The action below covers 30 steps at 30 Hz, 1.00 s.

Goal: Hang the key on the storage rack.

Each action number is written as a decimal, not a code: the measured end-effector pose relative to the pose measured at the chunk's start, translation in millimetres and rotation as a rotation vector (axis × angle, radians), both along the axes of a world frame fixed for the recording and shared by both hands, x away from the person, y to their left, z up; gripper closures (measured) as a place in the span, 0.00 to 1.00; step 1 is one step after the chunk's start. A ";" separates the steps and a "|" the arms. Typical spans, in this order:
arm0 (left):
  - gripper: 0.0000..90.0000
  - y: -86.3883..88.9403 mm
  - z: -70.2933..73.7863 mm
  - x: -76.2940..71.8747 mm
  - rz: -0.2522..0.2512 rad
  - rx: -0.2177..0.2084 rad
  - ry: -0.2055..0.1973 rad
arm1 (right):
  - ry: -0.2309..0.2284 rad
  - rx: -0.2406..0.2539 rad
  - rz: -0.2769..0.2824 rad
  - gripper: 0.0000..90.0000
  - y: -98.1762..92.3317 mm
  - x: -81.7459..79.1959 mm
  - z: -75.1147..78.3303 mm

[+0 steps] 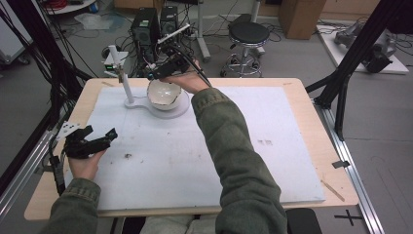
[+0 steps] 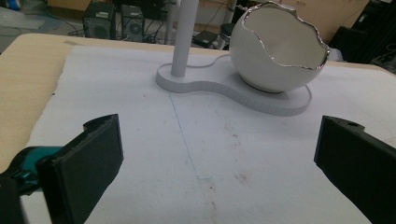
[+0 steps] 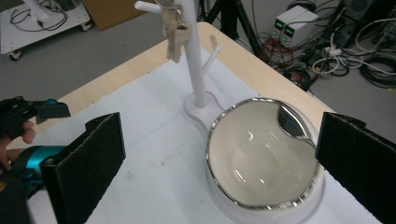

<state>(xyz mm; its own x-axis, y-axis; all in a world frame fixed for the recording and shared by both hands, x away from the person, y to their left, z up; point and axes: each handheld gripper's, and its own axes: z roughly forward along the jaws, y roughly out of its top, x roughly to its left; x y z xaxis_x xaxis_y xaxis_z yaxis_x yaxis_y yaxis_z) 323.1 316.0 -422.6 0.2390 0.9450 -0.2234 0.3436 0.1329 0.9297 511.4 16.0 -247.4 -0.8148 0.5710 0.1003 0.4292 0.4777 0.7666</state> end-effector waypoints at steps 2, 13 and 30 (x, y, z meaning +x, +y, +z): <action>0.02 0.1 0.0 0.0 -0.002 0.001 0.000 | 0.000 -0.007 -0.011 0.01 -8.9 -2.1 0.1; 0.02 -0.9 0.3 -0.4 -0.002 0.006 0.002 | -0.001 0.025 -0.080 0.01 -63.5 -16.7 -3.6; 0.02 -0.5 1.2 -2.1 -0.006 0.007 0.010 | -0.043 0.031 -0.184 0.01 -136.7 -46.8 -13.6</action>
